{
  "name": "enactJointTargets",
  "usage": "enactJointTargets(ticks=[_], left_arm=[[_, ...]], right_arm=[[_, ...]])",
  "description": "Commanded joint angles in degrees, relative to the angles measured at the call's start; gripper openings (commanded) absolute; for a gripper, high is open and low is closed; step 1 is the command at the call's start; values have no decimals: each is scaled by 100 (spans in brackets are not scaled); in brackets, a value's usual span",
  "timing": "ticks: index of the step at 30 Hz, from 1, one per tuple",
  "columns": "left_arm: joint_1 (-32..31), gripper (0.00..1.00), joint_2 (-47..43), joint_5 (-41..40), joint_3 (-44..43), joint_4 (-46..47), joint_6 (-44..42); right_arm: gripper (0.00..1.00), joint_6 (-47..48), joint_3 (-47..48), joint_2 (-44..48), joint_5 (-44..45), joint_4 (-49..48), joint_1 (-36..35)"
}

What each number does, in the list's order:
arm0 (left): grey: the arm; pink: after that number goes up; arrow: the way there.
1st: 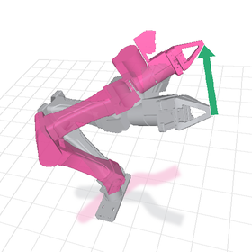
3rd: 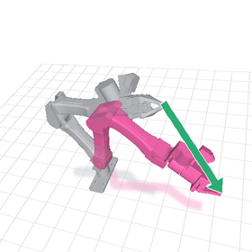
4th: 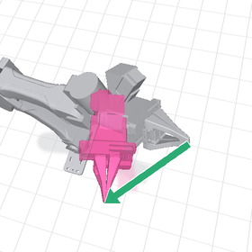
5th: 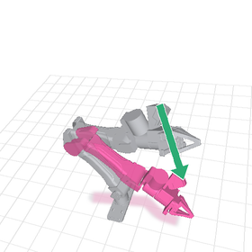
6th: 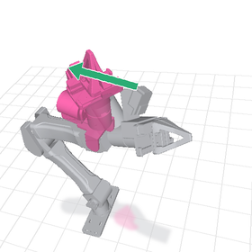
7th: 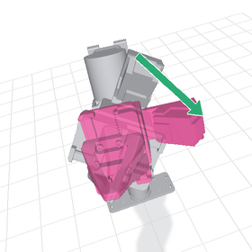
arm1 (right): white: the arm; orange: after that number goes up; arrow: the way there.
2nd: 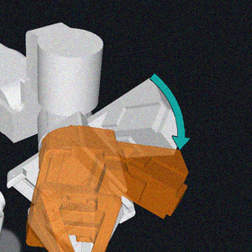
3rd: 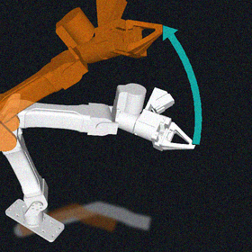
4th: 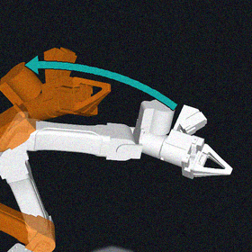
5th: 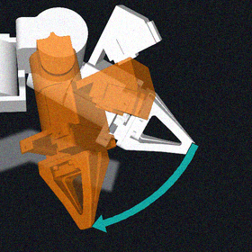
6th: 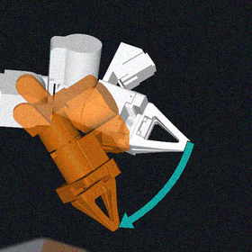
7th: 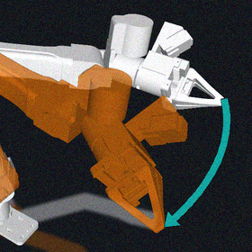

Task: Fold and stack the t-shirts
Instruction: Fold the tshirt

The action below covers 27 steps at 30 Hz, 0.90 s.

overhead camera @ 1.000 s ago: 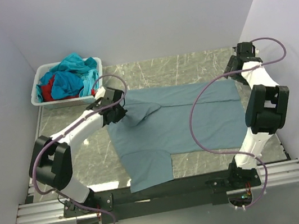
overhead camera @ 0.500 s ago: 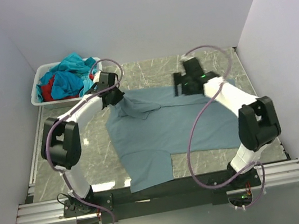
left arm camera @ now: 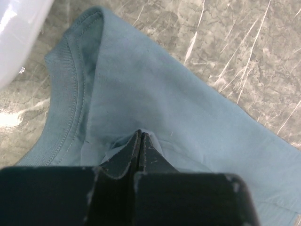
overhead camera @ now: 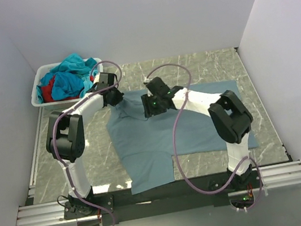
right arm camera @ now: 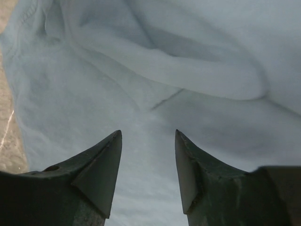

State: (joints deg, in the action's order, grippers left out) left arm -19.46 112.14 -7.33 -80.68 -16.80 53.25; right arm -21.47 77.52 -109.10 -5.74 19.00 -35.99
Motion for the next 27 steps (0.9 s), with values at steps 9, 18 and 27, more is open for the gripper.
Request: enactJointTargets(ticks=[9, 18, 27], left_arm=[[65, 1, -69, 109, 228, 264, -34], [83, 1, -139, 215, 483, 423, -8], [83, 1, -192, 241, 562, 449, 1]], right_arm=[[52, -506, 685, -743, -59, -116, -224], [45, -656, 852, -999, 133, -47, -268], [24, -814, 949, -1078, 283, 15, -295]])
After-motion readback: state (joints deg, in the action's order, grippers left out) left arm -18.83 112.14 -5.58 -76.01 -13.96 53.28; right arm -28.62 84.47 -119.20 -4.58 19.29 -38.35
